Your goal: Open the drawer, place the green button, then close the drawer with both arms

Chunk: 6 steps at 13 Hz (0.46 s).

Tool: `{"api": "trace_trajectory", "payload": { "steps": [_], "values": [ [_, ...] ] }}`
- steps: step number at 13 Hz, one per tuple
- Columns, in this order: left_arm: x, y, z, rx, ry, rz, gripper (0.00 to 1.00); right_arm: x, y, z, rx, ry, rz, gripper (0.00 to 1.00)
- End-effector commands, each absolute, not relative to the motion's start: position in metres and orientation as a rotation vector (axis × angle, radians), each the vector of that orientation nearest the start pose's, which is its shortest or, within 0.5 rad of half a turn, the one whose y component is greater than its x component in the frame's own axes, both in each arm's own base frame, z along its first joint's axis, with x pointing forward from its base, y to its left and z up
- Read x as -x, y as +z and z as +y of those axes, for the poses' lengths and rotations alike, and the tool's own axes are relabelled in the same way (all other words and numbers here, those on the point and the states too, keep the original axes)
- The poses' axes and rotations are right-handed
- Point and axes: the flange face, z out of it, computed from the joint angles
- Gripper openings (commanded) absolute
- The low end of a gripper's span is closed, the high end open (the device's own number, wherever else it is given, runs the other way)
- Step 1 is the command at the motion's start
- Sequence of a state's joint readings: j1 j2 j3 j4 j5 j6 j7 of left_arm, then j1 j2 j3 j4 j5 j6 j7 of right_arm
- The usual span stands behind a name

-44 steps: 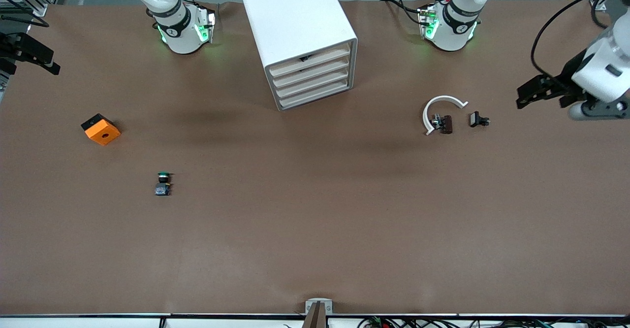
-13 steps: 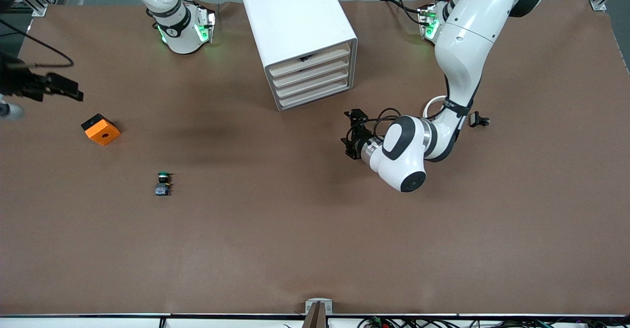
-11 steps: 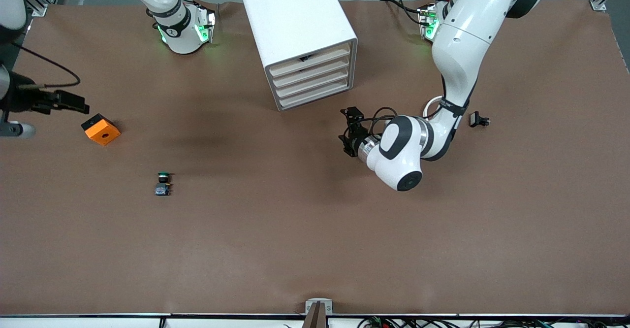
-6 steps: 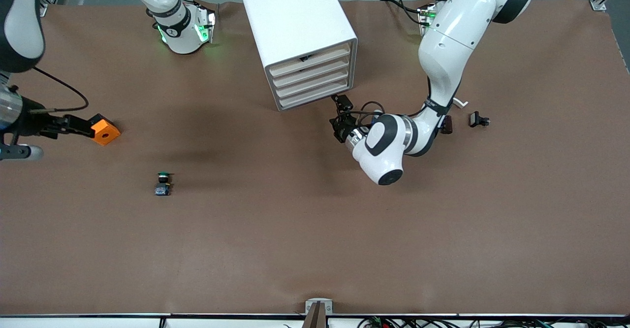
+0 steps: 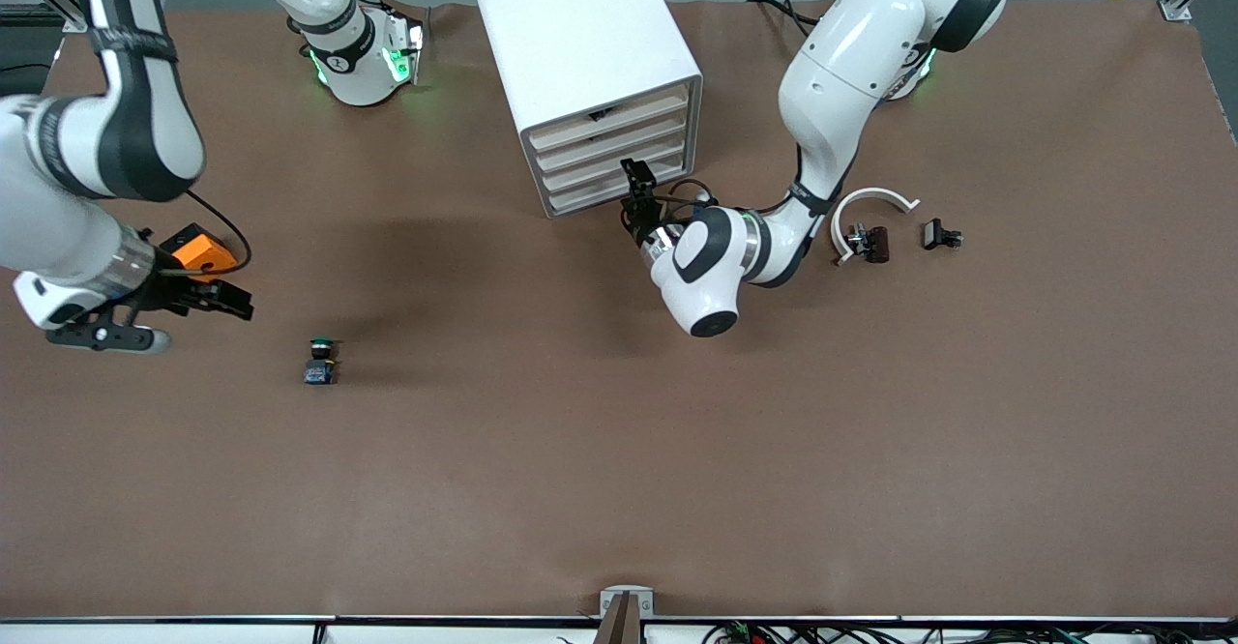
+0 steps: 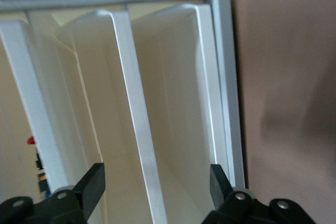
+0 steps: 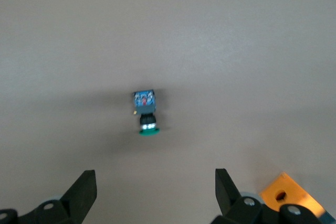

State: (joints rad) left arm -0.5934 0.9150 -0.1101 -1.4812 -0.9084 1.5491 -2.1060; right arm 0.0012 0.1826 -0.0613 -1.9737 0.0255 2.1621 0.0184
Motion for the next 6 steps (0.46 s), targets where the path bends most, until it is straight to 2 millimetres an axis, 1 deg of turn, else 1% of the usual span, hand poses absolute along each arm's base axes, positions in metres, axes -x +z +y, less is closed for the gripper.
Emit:
{"api": "trace_trajectory", "payload": {
  "steps": [1, 2, 3, 4, 5, 6],
  "values": [
    [-0.43, 0.13, -0.468, 1.24, 1.367, -1.678, 0.88, -0.6, 0.334, -0.021, 3.127, -0.025, 0.154, 1.0],
    [-0.428, 0.128, -0.468, 1.232, 1.367, -1.664, 0.86, -0.604, 0.321, -0.017, 3.129, -0.037, 0.145, 1.0],
    [-0.427, 0.128, -0.468, 1.225, 1.363, -1.66, 0.77, -0.607, 0.304, -0.017, 3.133, -0.047, 0.142, 1.0],
    [-0.427, 0.127, -0.468, 1.22, 1.358, -1.661, 0.67, -0.609, 0.291, -0.013, 3.134, -0.057, 0.139, 1.0],
    [-0.425, 0.127, -0.468, 1.227, 1.359, -1.654, 0.5, -0.611, 0.279, -0.007, 3.135, -0.066, 0.168, 1.0],
    [-0.424, 0.126, -0.468, 1.231, 1.361, -1.646, 0.38, -0.613, 0.266, 0.0, 3.137, -0.072, 0.174, 1.0]
  ]
}}
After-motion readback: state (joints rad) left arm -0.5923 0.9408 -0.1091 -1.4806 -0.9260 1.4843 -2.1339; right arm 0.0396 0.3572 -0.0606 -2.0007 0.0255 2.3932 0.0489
